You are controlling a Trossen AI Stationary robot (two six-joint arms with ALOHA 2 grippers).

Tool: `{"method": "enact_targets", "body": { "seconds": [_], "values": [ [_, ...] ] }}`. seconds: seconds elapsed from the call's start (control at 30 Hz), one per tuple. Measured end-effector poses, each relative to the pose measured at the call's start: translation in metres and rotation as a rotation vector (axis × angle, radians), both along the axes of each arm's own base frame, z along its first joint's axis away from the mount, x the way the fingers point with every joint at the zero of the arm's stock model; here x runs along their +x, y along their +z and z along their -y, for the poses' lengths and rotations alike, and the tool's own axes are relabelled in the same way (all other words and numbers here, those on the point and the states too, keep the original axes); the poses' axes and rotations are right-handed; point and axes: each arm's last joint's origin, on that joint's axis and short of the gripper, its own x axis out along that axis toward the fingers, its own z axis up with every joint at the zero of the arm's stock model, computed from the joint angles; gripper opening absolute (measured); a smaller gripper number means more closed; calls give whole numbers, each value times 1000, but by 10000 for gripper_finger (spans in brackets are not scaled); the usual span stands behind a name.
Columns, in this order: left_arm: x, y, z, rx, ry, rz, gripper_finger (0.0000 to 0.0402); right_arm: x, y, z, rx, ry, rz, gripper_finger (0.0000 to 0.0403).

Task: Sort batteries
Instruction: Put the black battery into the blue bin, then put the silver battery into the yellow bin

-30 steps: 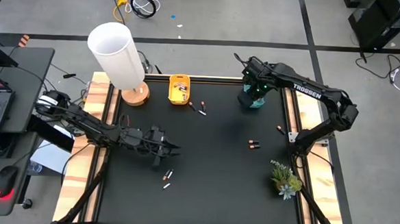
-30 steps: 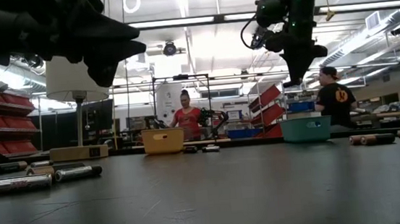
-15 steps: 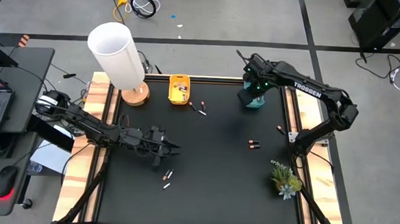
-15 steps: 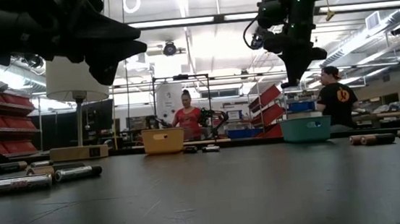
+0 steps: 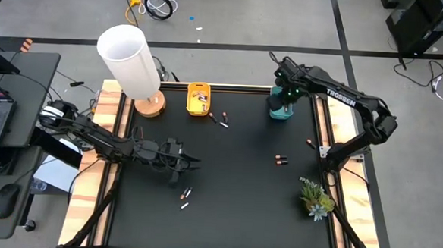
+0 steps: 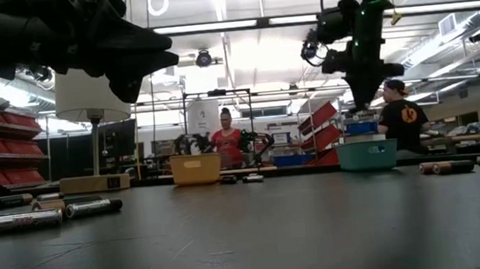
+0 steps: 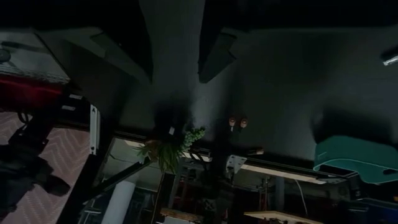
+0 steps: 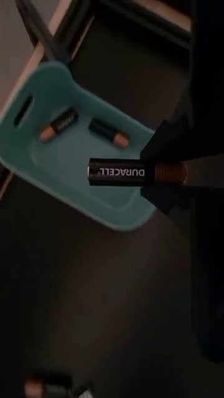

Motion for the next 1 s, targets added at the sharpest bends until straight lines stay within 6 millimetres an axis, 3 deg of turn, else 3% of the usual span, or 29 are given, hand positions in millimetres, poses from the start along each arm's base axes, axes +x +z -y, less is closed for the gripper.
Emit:
{"method": "enact_targets", "body": {
  "seconds": [0.23, 0.6, 0.77, 1.0],
  "values": [
    [0, 1, 0, 20, -3, 11, 131, -5, -10, 8, -43, -32, -3, 87],
    [0, 2, 0, 51, 3, 24, 131, 0, -3, 3, -9, 15, 17, 124],
    [0, -1, -1, 82, 18, -6, 131, 24, 16, -30, 4, 176, 36, 123],
    [-1, -4, -1, 89, 17, -36, 131, 74, 11, -108, -25, 432, 140, 122]
  ]
}}
